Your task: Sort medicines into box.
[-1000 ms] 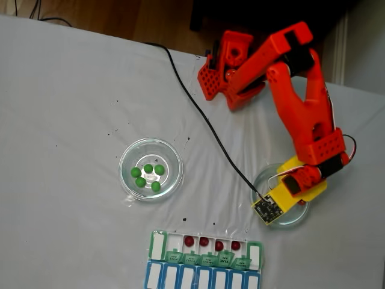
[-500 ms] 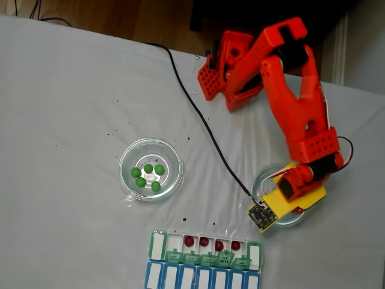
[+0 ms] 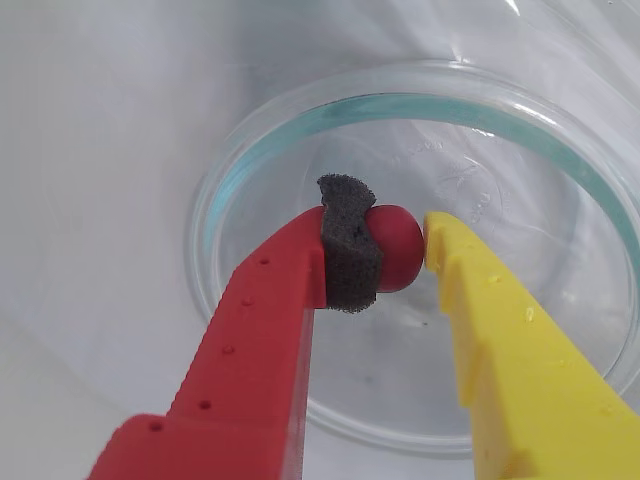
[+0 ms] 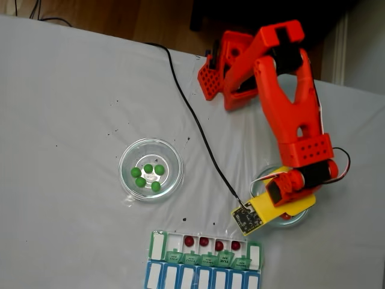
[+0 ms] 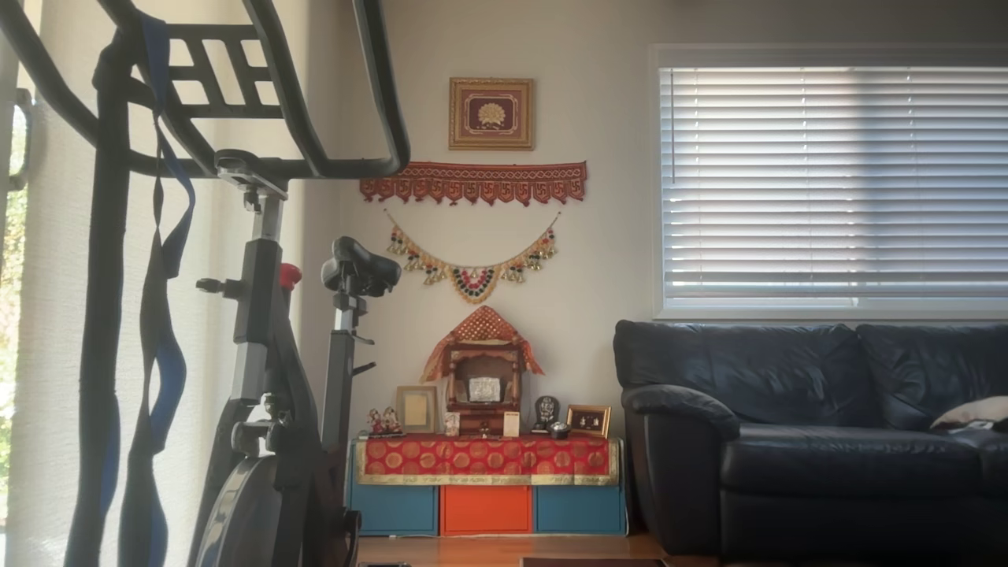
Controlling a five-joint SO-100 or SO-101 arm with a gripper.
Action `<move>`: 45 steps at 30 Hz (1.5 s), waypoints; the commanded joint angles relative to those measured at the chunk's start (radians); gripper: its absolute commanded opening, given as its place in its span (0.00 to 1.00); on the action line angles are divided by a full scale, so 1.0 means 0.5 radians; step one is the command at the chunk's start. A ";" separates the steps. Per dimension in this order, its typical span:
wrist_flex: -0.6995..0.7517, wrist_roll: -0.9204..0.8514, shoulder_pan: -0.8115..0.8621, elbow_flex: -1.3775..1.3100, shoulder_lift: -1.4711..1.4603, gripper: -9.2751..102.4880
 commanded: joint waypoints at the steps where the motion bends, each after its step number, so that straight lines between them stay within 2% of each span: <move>1: 0.061 -0.009 0.012 -0.215 0.264 0.10; 5: 0.160 0.028 0.040 -0.270 0.380 0.10; 19: 0.169 0.089 0.411 -0.411 0.503 0.10; 33: -0.117 -0.095 0.927 -0.135 0.552 0.10; 42: -0.632 -0.209 1.227 -0.015 0.227 0.10; 45: -0.635 -0.212 1.239 -0.012 0.224 0.10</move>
